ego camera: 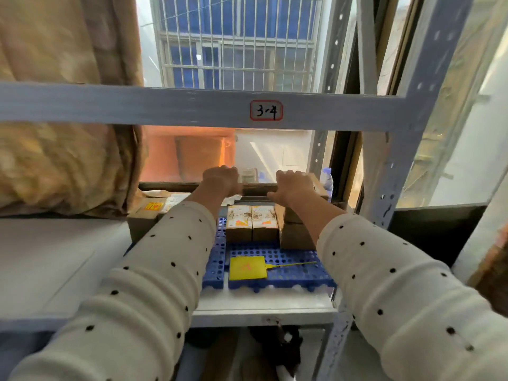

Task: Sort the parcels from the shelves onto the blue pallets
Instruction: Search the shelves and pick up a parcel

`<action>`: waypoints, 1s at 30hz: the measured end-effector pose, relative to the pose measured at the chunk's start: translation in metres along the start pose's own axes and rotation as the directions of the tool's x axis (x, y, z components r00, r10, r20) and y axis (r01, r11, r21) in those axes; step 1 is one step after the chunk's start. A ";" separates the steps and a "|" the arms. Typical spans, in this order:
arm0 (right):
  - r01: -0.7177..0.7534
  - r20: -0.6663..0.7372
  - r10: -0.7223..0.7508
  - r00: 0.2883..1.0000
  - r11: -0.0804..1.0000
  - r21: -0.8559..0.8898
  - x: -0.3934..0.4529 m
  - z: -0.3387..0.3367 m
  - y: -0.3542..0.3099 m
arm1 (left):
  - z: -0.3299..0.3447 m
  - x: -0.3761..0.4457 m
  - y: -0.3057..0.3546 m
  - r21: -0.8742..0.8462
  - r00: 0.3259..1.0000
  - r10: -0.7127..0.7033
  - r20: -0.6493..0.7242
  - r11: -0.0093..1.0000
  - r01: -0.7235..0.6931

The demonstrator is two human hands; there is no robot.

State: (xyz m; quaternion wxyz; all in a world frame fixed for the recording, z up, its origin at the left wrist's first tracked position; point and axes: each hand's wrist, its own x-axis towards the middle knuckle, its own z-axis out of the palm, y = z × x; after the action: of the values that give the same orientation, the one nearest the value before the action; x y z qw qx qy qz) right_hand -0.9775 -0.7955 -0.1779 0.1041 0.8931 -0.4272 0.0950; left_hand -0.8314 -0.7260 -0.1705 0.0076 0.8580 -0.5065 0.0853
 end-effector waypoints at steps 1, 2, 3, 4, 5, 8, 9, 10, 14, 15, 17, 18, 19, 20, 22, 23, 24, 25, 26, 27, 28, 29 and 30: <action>0.008 0.000 -0.008 1.000 1.000 0.007 -0.010 -0.004 -0.002 | -0.004 -0.014 0.000 0.022 1.000 -0.002 -0.004 1.000 0.002; 0.018 -0.003 -0.018 1.000 1.000 0.008 -0.020 -0.009 -0.005 | -0.007 -0.028 0.001 0.045 1.000 -0.004 -0.010 0.999 0.004; 0.030 -0.013 -0.030 0.999 1.000 0.007 -0.030 -0.014 -0.008 | -0.011 -0.041 0.001 0.068 1.000 -0.007 -0.016 0.998 0.008; 0.044 -0.026 -0.044 0.999 0.999 0.008 -0.040 -0.020 -0.012 | -0.015 -0.053 0.000 0.087 1.000 -0.010 -0.020 0.996 0.012; 0.058 -0.036 -0.057 0.998 0.998 0.016 -0.050 -0.027 -0.016 | -0.018 -0.065 -0.001 0.096 1.000 -0.016 -0.020 0.995 0.018; 0.076 -0.059 -0.074 0.996 0.996 0.038 -0.077 -0.047 -0.027 | -0.031 -0.100 -0.004 0.109 0.999 -0.034 -0.006 0.993 0.034; 0.076 -0.070 -0.073 0.995 0.996 0.038 -0.084 -0.054 -0.030 | -0.036 -0.110 -0.005 0.116 0.999 -0.037 -0.008 0.993 0.037; 0.079 -0.085 -0.075 0.994 0.996 0.037 -0.091 -0.062 -0.033 | -0.042 -0.120 -0.007 0.122 0.999 -0.040 -0.014 0.992 0.042; 0.094 -0.130 -0.089 0.988 0.995 0.034 -0.117 -0.094 -0.044 | -0.065 -0.150 -0.018 0.130 0.996 -0.067 -0.059 0.989 0.074; 0.095 -0.140 -0.089 0.986 0.995 0.032 -0.123 -0.100 -0.047 | -0.070 -0.156 -0.020 0.125 0.995 -0.075 -0.063 0.989 0.082; 0.089 -0.149 -0.081 0.986 0.995 0.046 -0.136 -0.112 -0.050 | -0.079 -0.170 -0.025 0.116 0.994 -0.090 -0.063 0.989 0.097; 0.082 -0.153 -0.073 0.986 0.995 0.053 -0.141 -0.118 -0.052 | -0.083 -0.176 -0.027 0.118 0.993 -0.093 -0.075 0.988 0.101; 0.073 -0.158 -0.064 0.985 0.996 0.056 -0.147 -0.123 -0.053 | -0.087 -0.181 -0.029 0.125 0.991 -0.089 -0.095 0.987 0.101; 0.063 -0.164 -0.054 0.985 0.997 0.053 -0.153 -0.128 -0.054 | -0.091 -0.186 -0.031 0.126 0.990 -0.081 -0.115 0.987 0.095; 0.043 -0.168 -0.036 0.985 0.998 0.041 -0.166 -0.137 -0.058 | -0.098 -0.196 -0.035 0.107 0.988 -0.062 -0.140 0.991 0.078; 0.034 -0.165 -0.028 0.986 0.999 0.035 -0.173 -0.142 -0.061 | -0.101 -0.202 -0.037 0.095 0.988 -0.053 -0.145 0.993 0.067; 0.027 -0.161 -0.022 0.987 0.999 0.030 -0.178 -0.146 -0.065 | -0.104 -0.208 -0.040 0.089 0.988 -0.043 -0.147 0.994 0.057; 0.024 -0.160 -0.019 0.987 0.999 0.027 -0.184 -0.150 -0.069 | -0.106 -0.215 -0.044 0.089 0.988 -0.038 -0.147 0.995 0.051; 0.021 -0.162 -0.016 0.987 0.999 0.027 -0.189 -0.155 -0.075 | -0.108 -0.221 -0.049 0.089 0.989 -0.036 -0.147 0.995 0.049; 0.021 -0.168 -0.015 0.986 0.999 0.030 -0.194 -0.159 -0.081 | -0.109 -0.228 -0.054 0.085 0.988 -0.037 -0.149 0.995 0.051; 0.023 -0.177 -0.016 0.984 0.999 0.034 -0.199 -0.163 -0.088 | -0.110 -0.234 -0.059 0.079 0.987 -0.041 -0.152 0.995 0.053; 0.026 -0.184 -0.018 0.983 0.999 0.038 -0.203 -0.167 -0.096 | -0.111 -0.241 -0.066 0.077 0.987 -0.046 -0.156 0.995 0.059; 0.029 -0.187 -0.021 0.982 0.999 0.040 -0.207 -0.171 -0.104 | -0.113 -0.249 -0.072 0.080 0.987 -0.049 -0.156 0.995 0.062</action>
State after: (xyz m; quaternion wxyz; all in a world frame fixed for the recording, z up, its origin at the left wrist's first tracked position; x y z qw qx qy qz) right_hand -1.0374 -0.5323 -0.0780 0.1259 0.8876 -0.4021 0.1860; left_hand -0.9016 -0.4637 -0.0918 0.0127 0.8623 -0.4761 0.1722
